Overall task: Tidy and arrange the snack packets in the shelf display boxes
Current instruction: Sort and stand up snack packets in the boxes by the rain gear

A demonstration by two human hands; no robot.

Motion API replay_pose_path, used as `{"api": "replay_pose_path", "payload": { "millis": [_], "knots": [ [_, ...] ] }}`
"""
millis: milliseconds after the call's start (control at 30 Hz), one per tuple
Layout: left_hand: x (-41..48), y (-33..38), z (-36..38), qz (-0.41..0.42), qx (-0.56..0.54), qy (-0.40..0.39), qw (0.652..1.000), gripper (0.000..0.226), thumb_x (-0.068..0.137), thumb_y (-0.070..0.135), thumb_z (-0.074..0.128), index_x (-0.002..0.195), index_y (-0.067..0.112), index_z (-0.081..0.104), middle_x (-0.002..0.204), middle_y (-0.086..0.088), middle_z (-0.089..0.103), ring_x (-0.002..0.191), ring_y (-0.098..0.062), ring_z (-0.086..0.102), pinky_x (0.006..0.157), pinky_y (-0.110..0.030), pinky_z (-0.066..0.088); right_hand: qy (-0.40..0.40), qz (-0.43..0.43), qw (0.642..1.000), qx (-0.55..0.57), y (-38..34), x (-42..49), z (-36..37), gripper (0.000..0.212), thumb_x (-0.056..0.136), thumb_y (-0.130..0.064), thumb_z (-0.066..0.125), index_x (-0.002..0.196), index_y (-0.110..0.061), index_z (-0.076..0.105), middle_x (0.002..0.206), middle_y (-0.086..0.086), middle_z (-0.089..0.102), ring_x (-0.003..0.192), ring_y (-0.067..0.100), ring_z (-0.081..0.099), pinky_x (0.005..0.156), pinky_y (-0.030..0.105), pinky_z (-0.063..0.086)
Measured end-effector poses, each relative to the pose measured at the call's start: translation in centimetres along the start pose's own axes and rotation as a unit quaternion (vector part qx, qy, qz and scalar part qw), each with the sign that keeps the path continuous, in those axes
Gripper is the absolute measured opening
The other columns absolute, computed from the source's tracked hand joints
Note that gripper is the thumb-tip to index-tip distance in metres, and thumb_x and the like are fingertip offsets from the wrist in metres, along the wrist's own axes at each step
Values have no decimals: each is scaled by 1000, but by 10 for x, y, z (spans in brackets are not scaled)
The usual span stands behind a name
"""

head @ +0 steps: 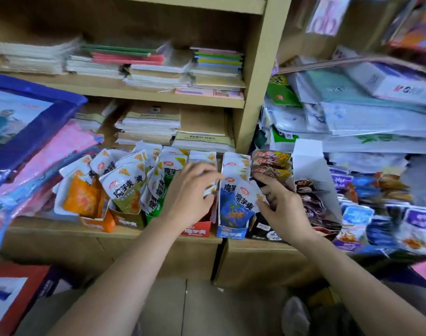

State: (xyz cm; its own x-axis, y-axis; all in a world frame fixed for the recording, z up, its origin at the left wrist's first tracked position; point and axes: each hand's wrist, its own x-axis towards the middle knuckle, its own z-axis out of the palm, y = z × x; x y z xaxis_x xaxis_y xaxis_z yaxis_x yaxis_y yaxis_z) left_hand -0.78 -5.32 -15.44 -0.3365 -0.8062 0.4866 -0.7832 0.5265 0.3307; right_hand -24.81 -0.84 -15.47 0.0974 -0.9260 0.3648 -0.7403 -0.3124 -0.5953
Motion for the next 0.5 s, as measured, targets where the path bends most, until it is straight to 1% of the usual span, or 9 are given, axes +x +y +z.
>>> {"api": "replay_pose_path", "payload": {
  "millis": [67, 167, 233, 333, 367, 433, 467, 500],
  "knots": [
    [3, -5, 1, -8, -15, 4, 1000, 45, 83, 11, 76, 124, 29, 69, 125, 11, 62, 119, -16, 51, 103, -37, 44, 40, -9, 999, 23, -1, 7, 0, 49, 92, -7, 69, 136, -24, 58, 90, -20, 64, 80, -5, 60, 69, 20, 53],
    [1, -14, -4, -28, -9, 9, 1000, 39, 84, 21, 78, 122, 29, 71, 122, 12, 63, 115, -17, 53, 99, -36, 44, 102, -18, 994, 40, -4, 21, -6, 40, 91, -6, 69, 128, -20, 65, 95, -25, 66, 80, -6, 63, 72, 18, 55],
    [-1, -20, -9, -53, -1, 22, 998, 36, 84, 26, 79, 119, 31, 72, 122, 13, 63, 113, -18, 56, 95, -37, 45, 139, -6, 988, 61, -6, 25, -11, 37, 92, -6, 67, 125, -21, 66, 95, -20, 71, 82, -2, 67, 74, 19, 55],
    [-4, -21, -11, -88, -16, 23, 996, 36, 86, 26, 78, 121, 32, 70, 124, 12, 62, 117, -19, 56, 97, -41, 47, 209, 14, 974, 83, -3, 22, -11, 36, 90, -3, 66, 123, -18, 67, 90, -20, 69, 75, -4, 64, 69, 9, 49],
    [-4, -20, -10, -91, -18, 20, 996, 37, 86, 26, 78, 122, 32, 69, 125, 12, 61, 119, -18, 55, 98, -41, 47, 223, 12, 971, 87, -3, 21, -10, 36, 90, -2, 66, 123, -16, 67, 90, -18, 69, 73, -2, 64, 68, 8, 48],
    [-6, -19, -9, -87, -24, 15, 996, 37, 87, 24, 77, 123, 30, 69, 125, 11, 60, 120, -18, 55, 98, -40, 47, 228, 0, 968, 107, -4, 21, -6, 35, 91, -2, 65, 124, -15, 66, 92, -13, 71, 73, 6, 65, 67, 13, 51],
    [-7, -20, -9, -84, -30, 15, 996, 37, 87, 23, 77, 123, 29, 69, 124, 11, 60, 120, -18, 55, 98, -40, 48, 214, -7, 970, 120, -6, 21, -4, 35, 91, -2, 65, 124, -15, 66, 93, -13, 71, 73, 8, 65, 67, 16, 53],
    [-9, -20, -10, -84, -36, 14, 996, 37, 87, 23, 77, 123, 29, 69, 124, 11, 60, 121, -17, 55, 97, -39, 48, 183, -11, 976, 120, -5, 21, -1, 35, 91, -2, 65, 124, -16, 66, 93, -14, 70, 72, 7, 64, 67, 20, 54]
  ]
}}
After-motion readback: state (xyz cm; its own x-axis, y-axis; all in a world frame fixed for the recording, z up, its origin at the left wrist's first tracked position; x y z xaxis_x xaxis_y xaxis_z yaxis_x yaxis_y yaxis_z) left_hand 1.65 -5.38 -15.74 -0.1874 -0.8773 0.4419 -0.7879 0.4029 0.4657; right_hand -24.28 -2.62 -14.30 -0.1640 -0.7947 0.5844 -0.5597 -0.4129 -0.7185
